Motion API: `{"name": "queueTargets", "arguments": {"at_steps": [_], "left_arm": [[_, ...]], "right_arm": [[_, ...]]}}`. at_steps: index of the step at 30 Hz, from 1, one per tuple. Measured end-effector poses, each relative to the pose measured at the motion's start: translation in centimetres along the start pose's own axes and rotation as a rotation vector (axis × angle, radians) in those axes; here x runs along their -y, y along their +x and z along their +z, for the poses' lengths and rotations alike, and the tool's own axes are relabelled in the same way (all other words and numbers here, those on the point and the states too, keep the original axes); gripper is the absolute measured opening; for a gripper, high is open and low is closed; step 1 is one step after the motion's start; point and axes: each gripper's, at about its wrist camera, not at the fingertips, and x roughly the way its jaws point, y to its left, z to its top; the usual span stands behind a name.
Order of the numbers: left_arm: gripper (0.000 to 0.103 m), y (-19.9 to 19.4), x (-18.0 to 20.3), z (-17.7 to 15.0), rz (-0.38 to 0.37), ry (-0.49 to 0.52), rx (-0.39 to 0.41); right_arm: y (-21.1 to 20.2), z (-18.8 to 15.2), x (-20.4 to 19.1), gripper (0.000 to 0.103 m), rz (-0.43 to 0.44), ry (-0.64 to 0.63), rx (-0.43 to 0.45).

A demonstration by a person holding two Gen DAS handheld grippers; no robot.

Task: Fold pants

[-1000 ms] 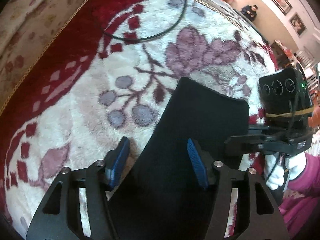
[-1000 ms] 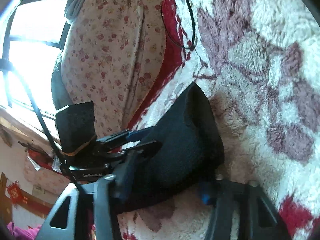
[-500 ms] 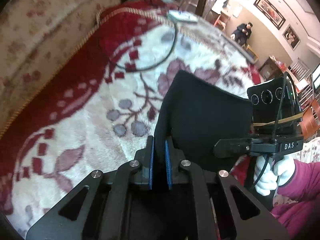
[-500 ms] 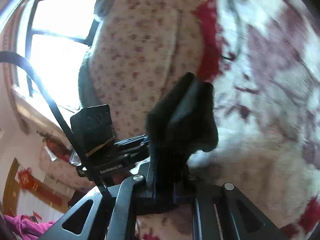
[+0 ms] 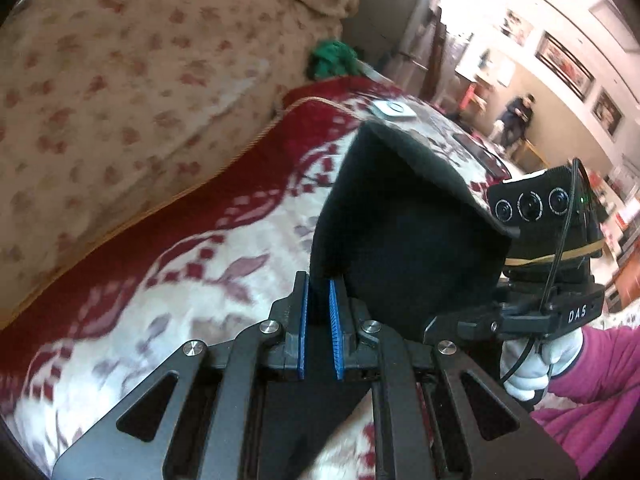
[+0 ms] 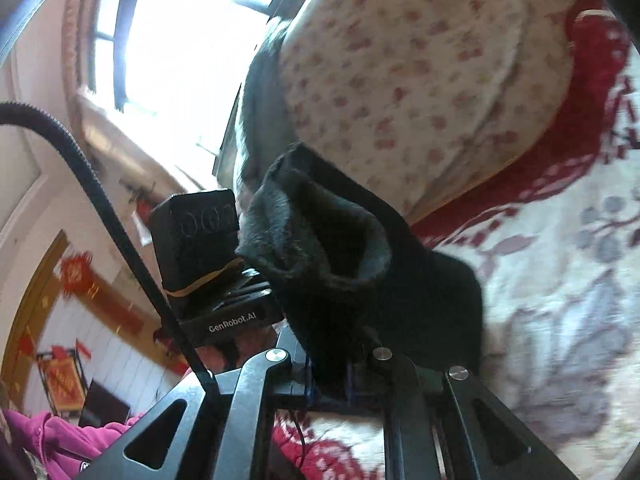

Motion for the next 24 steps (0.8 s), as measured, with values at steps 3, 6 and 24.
{"name": "queueTargets", "arguments": {"at_steps": [3,6,24], "left_arm": [[0.009,-2.2,-2.2,-2.3,0.046,-0.069,0.019],[0.009,-4.4,-5.1,-5.5,0.092,-0.170,0.031],[0.009,-12.0,-9.3,-15.2,0.207,-0.454,0.142]], "right_arm": [[3.2,-1.2,-1.1,0.011,0.024,-0.018,-0.074],[6.7,-2.4,-1.4,0.011,0.030,-0.028,-0.149],[15.0,-5.9,-2.0,0.042,-0.026,-0.151,-0.366]]}}
